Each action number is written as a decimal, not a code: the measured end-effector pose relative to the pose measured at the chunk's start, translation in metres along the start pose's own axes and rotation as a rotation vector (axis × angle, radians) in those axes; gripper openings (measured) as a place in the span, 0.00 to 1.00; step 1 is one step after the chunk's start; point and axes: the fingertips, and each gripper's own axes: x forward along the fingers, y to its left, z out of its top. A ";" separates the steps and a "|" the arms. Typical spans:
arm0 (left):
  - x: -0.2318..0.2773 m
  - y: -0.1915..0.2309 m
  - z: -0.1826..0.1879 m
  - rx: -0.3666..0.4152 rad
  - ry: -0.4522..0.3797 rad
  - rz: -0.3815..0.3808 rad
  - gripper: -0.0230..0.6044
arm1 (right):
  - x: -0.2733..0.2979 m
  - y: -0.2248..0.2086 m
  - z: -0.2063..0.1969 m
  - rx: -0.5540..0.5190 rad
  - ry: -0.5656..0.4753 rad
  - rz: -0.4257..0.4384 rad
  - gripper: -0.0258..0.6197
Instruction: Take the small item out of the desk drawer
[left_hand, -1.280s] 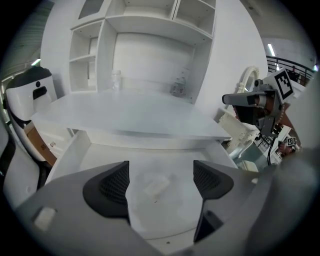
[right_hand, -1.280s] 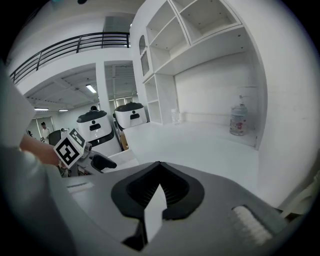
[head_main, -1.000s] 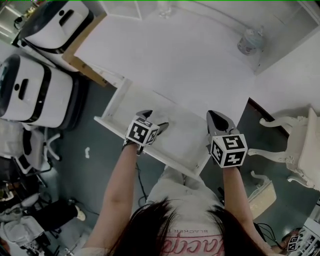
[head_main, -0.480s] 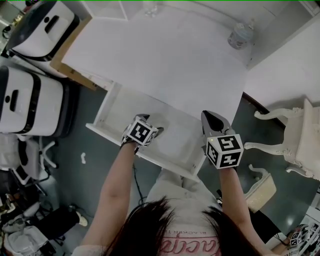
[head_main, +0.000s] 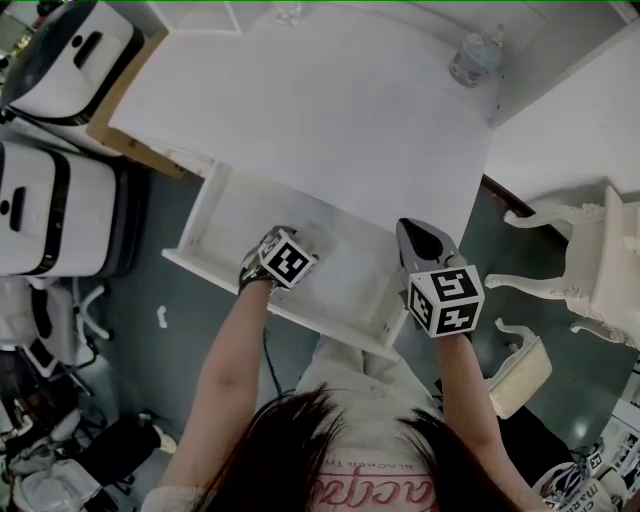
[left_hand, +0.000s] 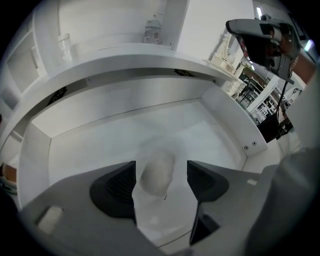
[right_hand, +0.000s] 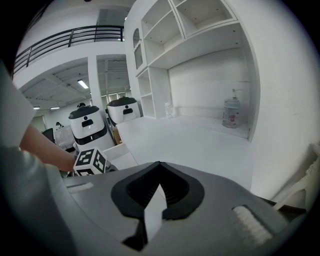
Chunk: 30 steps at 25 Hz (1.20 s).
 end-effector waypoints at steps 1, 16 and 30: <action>0.002 0.001 -0.001 0.009 0.010 0.004 0.57 | 0.000 0.000 -0.001 0.000 0.002 0.001 0.04; 0.001 0.010 0.015 0.042 -0.050 0.084 0.35 | 0.001 0.001 -0.003 0.000 0.013 0.010 0.04; -0.025 0.009 0.016 0.051 -0.062 0.105 0.35 | -0.006 0.013 0.011 -0.026 -0.012 0.037 0.04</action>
